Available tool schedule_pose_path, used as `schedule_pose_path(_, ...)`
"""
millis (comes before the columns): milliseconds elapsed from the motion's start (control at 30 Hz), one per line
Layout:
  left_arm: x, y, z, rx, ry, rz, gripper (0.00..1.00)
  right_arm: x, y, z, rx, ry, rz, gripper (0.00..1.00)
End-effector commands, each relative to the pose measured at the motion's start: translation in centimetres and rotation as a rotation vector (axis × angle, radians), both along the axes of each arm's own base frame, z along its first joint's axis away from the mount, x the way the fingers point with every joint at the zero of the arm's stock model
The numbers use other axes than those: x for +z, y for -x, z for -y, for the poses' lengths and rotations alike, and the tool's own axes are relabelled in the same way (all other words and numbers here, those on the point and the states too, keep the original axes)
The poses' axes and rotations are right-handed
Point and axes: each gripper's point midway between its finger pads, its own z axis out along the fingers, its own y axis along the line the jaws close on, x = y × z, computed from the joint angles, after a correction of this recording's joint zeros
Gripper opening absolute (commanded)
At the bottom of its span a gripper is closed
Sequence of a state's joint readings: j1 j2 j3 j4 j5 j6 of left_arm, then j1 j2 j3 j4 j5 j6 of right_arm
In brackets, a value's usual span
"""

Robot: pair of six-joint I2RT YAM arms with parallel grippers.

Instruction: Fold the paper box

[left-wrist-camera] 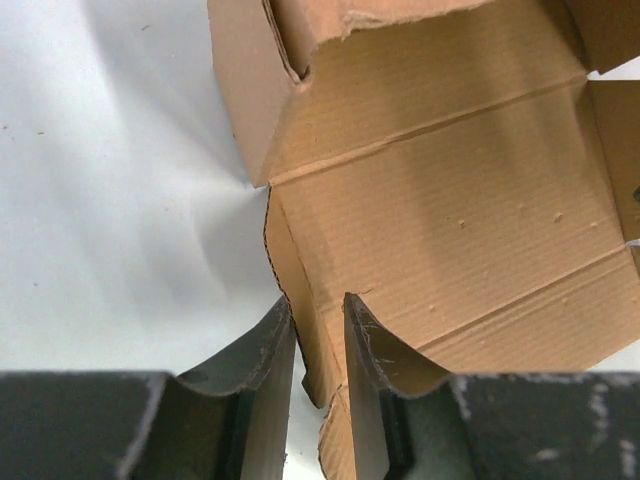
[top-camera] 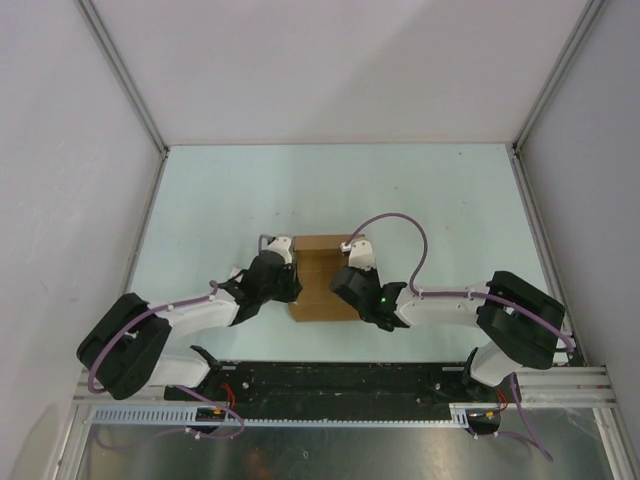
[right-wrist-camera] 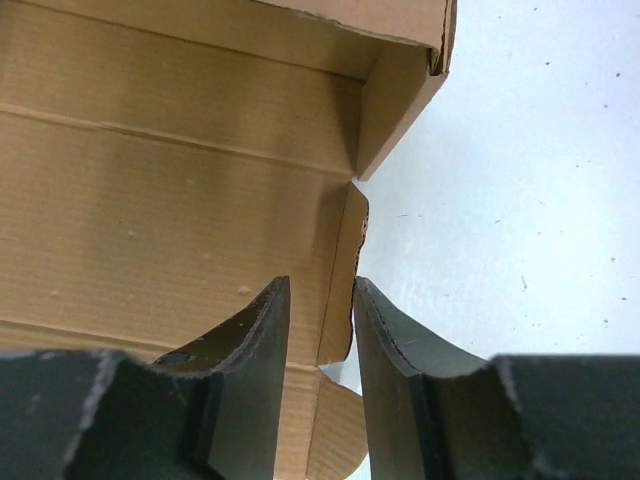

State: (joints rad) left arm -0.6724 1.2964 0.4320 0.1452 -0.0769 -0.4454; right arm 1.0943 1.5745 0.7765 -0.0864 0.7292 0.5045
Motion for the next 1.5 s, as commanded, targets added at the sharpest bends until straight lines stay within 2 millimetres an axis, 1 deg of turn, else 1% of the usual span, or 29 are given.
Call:
schedule_pose_path(0,1.2,-1.2,0.7,-0.026,-0.023,0.039,0.31,0.6,-0.1,-0.9,-0.015,-0.127,-0.009,0.37)
schedule_pose_path(133,1.2,-1.5,0.7,-0.034,-0.060,0.044,0.30,0.2,0.2,-0.7,-0.022,-0.152,-0.024,0.37)
schedule_pose_path(233,1.2,-1.8,0.9,-0.040,-0.107,0.049,0.28,0.4,0.1,-1.1,-0.024,-0.200,-0.017,0.37)
schedule_pose_path(367,1.5,-2.3,0.8,-0.026,-0.165,0.059,0.27,0.5,0.2,-0.7,-0.035,-0.212,-0.015,0.37)
schedule_pose_path(400,1.3,-2.2,1.1,-0.037,-0.184,0.058,0.27,0.5,0.2,-0.6,-0.037,-0.219,-0.014,0.38)
schedule_pose_path(433,1.6,-2.4,1.2,-0.034,-0.191,0.071,0.27,0.3,0.4,-0.3,-0.044,-0.224,-0.017,0.38)
schedule_pose_path(500,1.1,-2.1,0.9,-0.035,-0.268,0.058,0.26,0.9,0.4,-0.3,-0.044,-0.258,-0.012,0.38)
schedule_pose_path(533,1.2,-2.1,0.9,-0.038,-0.294,0.055,0.26,0.7,0.6,0.0,-0.042,-0.259,-0.014,0.38)
schedule_pose_path(567,1.1,-1.9,1.1,-0.046,-0.319,0.058,0.26,1.1,0.6,-0.1,-0.043,-0.282,-0.012,0.38)
schedule_pose_path(600,0.9,-2.1,0.6,-0.027,-0.359,0.064,0.26,1.4,0.6,-0.2,-0.040,-0.299,-0.009,0.38)
schedule_pose_path(633,1.0,-2.1,0.5,-0.025,-0.383,0.062,0.25,1.3,0.8,0.0,-0.040,-0.303,-0.010,0.38)
schedule_pose_path(667,1.1,-2.0,0.6,-0.027,-0.402,0.071,0.25,1.7,0.8,-0.1,-0.038,-0.323,-0.002,0.38)
schedule_pose_path(733,1.4,-2.3,0.0,-0.001,-0.452,0.086,0.24,1.7,1.0,0.3,-0.041,-0.328,0.000,0.38)
schedule_pose_path(833,1.6,-2.4,-0.2,0.020,-0.500,0.098,0.19,2.0,1.0,0.5,-0.045,-0.349,0.010,0.38)
schedule_pose_path(867,1.6,-2.3,0.0,0.018,-0.507,0.100,0.19,1.8,1.2,0.7,-0.047,-0.354,0.006,0.38)
schedule_pose_path(933,1.6,-2.4,0.1,0.027,-0.538,0.107,0.19,2.2,1.2,0.9,-0.050,-0.376,0.011,0.38)
schedule_pose_path(1000,1.6,-2.1,0.7,0.022,-0.550,0.117,0.21,2.0,1.5,1.1,-0.051,-0.401,0.004,0.38)
schedule_pose_path(1033,1.9,-2.2,1.0,0.026,-0.560,0.127,0.22,2.4,1.3,1.3,-0.056,-0.424,0.011,0.38)
schedule_pose_path(1067,1.5,-1.9,1.5,0.014,-0.570,0.127,0.22,2.5,1.4,1.1,-0.044,-0.449,0.003,0.39)
schedule_pose_path(1100,1.4,-1.8,1.8,0.011,-0.578,0.129,0.22,2.1,1.6,1.3,-0.041,-0.457,-0.007,0.39)
schedule_pose_path(1133,1.5,-1.9,2.1,0.010,-0.583,0.133,0.22,2.4,1.4,1.6,-0.046,-0.480,-0.002,0.39)
schedule_pose_path(1167,0.9,-1.6,2.2,0.003,-0.612,0.129,0.22,2.6,1.5,1.3,-0.035,-0.500,-0.007,0.39)
schedule_pose_path(1200,0.7,-1.6,2.4,0.003,-0.625,0.130,0.22,2.4,1.6,1.6,-0.035,-0.506,-0.009,0.39)
schedule_pose_path(1267,0.4,-1.5,2.7,-0.002,-0.655,0.131,0.22,2.9,1.6,1.6,-0.028,-0.546,-0.009,0.40)
schedule_pose_path(1300,-0.2,-1.4,2.6,-0.006,-0.679,0.122,0.22,2.6,1.8,1.8,-0.028,-0.551,-0.014,0.40)
schedule_pose_path(1333,-0.3,-1.4,2.8,-0.001,-0.682,0.124,0.22,2.7,1.8,1.8,-0.031,-0.571,-0.018,0.40)
schedule_pose_path(1367,-0.3,-1.3,2.9,-0.002,-0.691,0.130,0.22,3.2,1.8,1.7,-0.021,-0.609,-0.013,0.41)
schedule_pose_path(1433,-0.8,-1.1,3.1,0.003,-0.703,0.125,0.22,3.0,2.2,1.9,-0.021,-0.645,-0.027,0.43)
schedule_pose_path(1467,-0.9,-1.0,3.2,0.003,-0.705,0.125,0.22,3.5,2.0,1.9,-0.020,-0.672,-0.017,0.43)
